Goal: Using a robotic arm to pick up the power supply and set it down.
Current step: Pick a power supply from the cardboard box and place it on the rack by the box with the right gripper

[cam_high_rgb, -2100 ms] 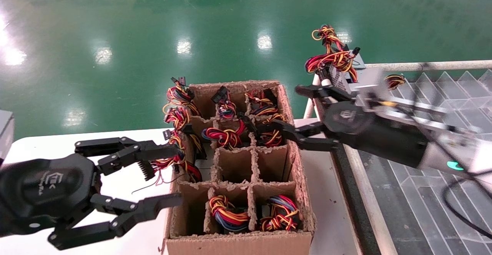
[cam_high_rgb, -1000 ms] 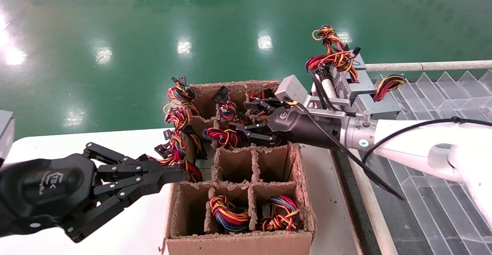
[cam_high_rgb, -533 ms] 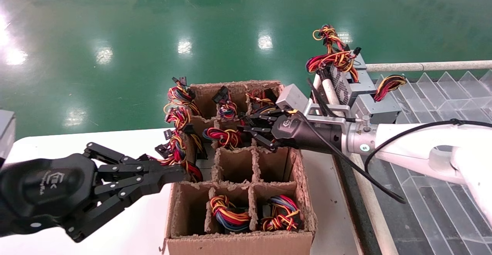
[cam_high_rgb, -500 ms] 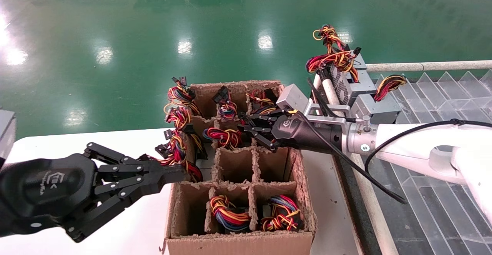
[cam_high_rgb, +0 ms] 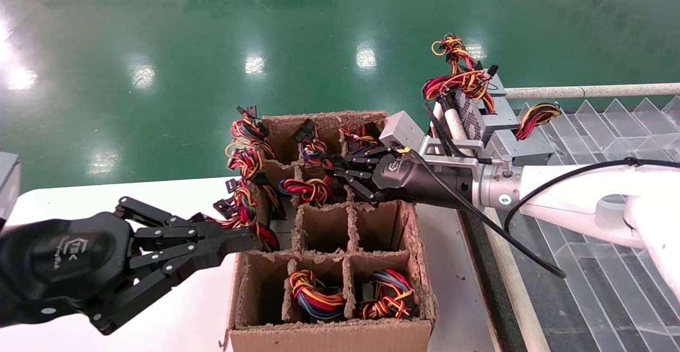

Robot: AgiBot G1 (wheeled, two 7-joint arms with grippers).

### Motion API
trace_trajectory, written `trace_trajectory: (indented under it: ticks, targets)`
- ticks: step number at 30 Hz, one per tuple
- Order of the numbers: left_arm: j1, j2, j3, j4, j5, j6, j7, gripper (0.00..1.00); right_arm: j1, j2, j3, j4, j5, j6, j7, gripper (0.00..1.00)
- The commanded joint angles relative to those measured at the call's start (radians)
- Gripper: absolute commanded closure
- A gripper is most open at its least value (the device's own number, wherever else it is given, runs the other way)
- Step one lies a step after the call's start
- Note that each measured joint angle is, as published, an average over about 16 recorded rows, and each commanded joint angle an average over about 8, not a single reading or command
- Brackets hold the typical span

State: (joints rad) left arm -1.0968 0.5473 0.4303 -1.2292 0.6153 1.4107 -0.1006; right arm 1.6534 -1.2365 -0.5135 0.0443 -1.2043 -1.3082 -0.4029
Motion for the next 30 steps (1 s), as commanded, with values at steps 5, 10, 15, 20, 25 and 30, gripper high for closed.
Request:
trace_trajectory:
  ticks: [5,10,15,20,25,30]
  targets:
    - [0.0,0.0,0.0,0.0,0.0,0.0,0.0,1.0,0.022,0.005,0.009,0.014,0.013,-0.035,-0.012,1.0]
    - [0.0,0.0,0.0,0.0,0.0,0.0,0.0,1.0,0.057,0.013,0.02,0.048,0.029,-0.078,-0.023,1.0]
    - [0.0,0.0,0.0,0.0,0.0,0.0,0.0,1.0,0.105,0.018,0.028,0.106,0.04,-0.104,-0.035,1.0]
    - [0.0,0.0,0.0,0.0,0.0,0.0,0.0,1.0,0.151,0.042,0.042,0.185,0.059,-0.125,-0.026,1.0]
    - [0.0,0.0,0.0,0.0,0.0,0.0,0.0,1.0,0.189,0.1,0.061,0.3,0.076,-0.124,0.004,1.0]
    - [0.0,0.0,0.0,0.0,0.0,0.0,0.0,1.0,0.199,0.181,0.079,0.469,0.09,-0.107,0.071,1.0]
